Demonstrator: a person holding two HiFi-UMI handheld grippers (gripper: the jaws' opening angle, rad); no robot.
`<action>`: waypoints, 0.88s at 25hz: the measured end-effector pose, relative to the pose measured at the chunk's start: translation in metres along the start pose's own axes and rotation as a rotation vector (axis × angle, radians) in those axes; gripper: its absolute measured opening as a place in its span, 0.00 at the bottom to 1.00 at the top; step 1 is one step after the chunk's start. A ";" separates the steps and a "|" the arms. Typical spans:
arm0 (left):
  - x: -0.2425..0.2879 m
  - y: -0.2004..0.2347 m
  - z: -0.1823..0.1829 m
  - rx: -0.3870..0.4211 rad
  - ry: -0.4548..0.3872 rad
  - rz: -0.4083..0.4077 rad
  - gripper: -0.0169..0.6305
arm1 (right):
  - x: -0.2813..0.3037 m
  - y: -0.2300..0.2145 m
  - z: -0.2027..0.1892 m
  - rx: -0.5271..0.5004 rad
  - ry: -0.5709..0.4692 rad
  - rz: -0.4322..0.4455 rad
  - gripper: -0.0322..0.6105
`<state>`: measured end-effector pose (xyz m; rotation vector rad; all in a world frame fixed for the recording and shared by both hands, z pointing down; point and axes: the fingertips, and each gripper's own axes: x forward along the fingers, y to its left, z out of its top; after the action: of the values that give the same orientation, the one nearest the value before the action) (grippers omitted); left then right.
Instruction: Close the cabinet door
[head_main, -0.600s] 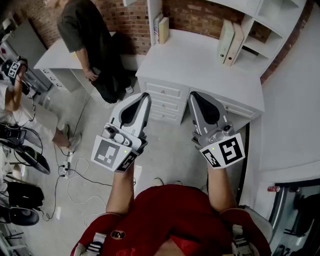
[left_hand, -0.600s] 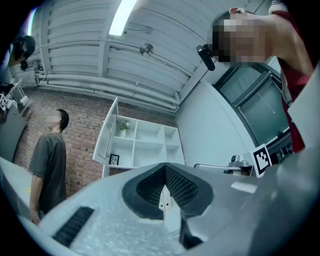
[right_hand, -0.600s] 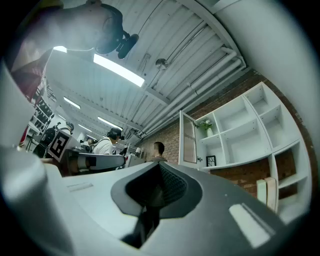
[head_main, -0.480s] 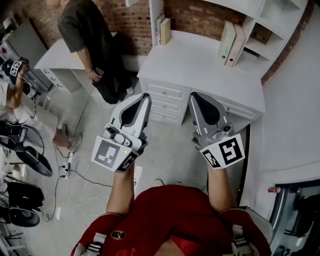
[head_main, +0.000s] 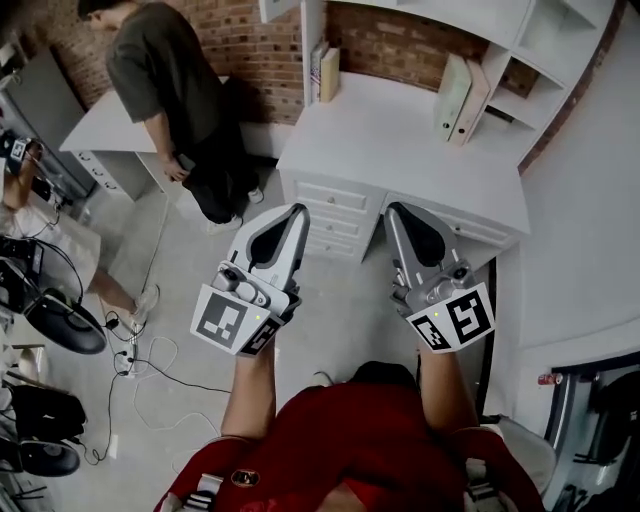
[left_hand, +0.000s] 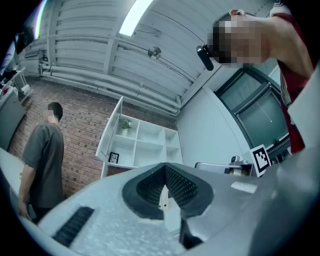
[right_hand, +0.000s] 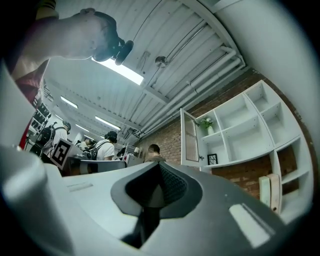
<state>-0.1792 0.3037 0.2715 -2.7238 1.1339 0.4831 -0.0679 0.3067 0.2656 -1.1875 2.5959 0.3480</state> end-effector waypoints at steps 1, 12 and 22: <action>0.000 0.004 -0.001 -0.010 -0.002 -0.001 0.03 | 0.002 0.000 -0.001 -0.005 0.006 0.000 0.07; 0.047 0.053 -0.007 -0.044 -0.033 -0.003 0.03 | 0.058 -0.045 -0.020 -0.007 -0.008 0.025 0.07; 0.161 0.132 -0.044 0.051 0.021 0.036 0.03 | 0.149 -0.161 -0.058 0.015 -0.061 0.089 0.07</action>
<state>-0.1560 0.0929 0.2543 -2.6749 1.1858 0.4255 -0.0466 0.0815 0.2528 -1.0417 2.5993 0.3761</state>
